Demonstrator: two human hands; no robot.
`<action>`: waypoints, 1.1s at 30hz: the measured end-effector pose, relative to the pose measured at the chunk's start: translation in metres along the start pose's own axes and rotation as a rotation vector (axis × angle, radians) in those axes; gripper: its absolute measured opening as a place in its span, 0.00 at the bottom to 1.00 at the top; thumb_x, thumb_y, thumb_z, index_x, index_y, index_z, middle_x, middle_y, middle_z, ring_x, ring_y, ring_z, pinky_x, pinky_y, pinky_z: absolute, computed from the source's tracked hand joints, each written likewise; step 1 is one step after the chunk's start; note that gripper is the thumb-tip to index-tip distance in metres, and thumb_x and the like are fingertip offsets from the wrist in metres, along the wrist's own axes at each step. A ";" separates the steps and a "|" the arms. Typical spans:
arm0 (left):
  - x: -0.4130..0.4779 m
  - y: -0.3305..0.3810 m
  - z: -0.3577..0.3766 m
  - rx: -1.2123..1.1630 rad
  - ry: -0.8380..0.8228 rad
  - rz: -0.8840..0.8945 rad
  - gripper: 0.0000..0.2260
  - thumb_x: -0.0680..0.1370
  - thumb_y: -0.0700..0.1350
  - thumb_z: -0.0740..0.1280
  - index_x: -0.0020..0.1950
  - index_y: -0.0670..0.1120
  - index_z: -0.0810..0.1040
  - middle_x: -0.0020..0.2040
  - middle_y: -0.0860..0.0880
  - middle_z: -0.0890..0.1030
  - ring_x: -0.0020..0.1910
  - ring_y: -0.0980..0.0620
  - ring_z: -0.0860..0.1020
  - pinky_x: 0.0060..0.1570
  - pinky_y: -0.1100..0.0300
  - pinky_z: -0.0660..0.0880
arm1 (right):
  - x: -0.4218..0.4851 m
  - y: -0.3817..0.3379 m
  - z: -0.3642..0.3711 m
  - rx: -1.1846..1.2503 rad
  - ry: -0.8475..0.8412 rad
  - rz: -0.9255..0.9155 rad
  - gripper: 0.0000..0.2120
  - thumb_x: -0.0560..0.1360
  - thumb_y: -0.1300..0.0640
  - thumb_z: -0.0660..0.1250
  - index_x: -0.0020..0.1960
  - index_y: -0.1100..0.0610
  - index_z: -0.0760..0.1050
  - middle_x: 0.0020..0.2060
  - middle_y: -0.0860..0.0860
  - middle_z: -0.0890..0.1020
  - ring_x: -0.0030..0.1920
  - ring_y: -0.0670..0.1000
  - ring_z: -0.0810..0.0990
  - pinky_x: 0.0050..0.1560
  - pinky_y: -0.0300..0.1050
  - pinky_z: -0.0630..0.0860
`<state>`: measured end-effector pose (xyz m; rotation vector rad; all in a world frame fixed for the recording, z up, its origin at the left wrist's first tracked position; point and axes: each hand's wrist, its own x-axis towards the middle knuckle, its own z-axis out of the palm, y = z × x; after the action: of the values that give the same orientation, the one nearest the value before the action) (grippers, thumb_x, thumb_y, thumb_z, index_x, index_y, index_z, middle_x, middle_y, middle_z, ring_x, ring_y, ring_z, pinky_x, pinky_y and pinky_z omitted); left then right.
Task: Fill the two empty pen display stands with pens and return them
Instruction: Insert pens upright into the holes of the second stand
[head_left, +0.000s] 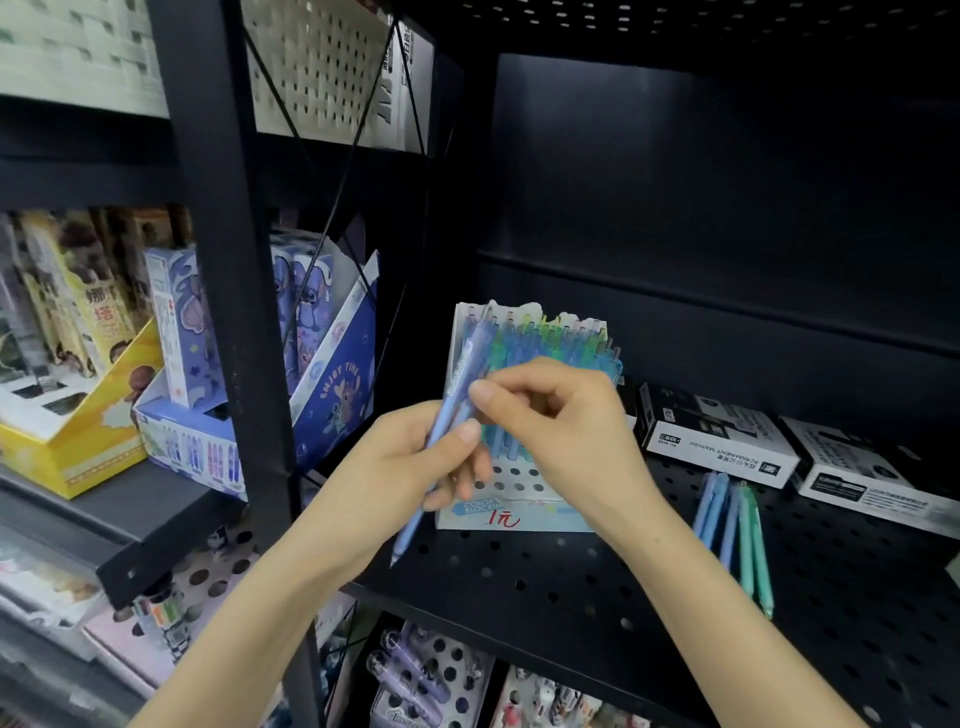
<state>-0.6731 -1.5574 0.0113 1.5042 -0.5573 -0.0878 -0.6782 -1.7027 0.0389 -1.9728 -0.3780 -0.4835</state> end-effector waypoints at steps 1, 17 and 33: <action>-0.001 0.002 0.004 0.012 -0.011 0.002 0.09 0.79 0.42 0.59 0.45 0.45 0.78 0.35 0.46 0.80 0.29 0.56 0.75 0.31 0.66 0.71 | -0.002 -0.001 -0.005 0.035 0.014 -0.007 0.04 0.73 0.57 0.70 0.40 0.52 0.82 0.34 0.48 0.79 0.34 0.46 0.74 0.39 0.40 0.73; 0.008 -0.019 0.019 0.201 0.305 0.113 0.08 0.80 0.52 0.57 0.46 0.52 0.73 0.32 0.54 0.72 0.34 0.57 0.71 0.40 0.58 0.71 | -0.009 0.044 -0.082 -0.347 0.561 -0.028 0.03 0.78 0.55 0.62 0.47 0.51 0.74 0.35 0.41 0.78 0.36 0.44 0.79 0.39 0.41 0.76; 0.010 -0.029 0.011 0.237 0.392 0.148 0.04 0.78 0.45 0.64 0.47 0.52 0.78 0.43 0.53 0.78 0.42 0.58 0.74 0.39 0.64 0.69 | -0.001 0.050 -0.065 -0.536 0.415 -0.001 0.06 0.76 0.53 0.64 0.41 0.51 0.75 0.30 0.44 0.77 0.32 0.42 0.75 0.34 0.34 0.69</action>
<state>-0.6609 -1.5735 -0.0135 1.6492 -0.3684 0.3930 -0.6673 -1.7823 0.0250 -2.3021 0.0224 -1.0576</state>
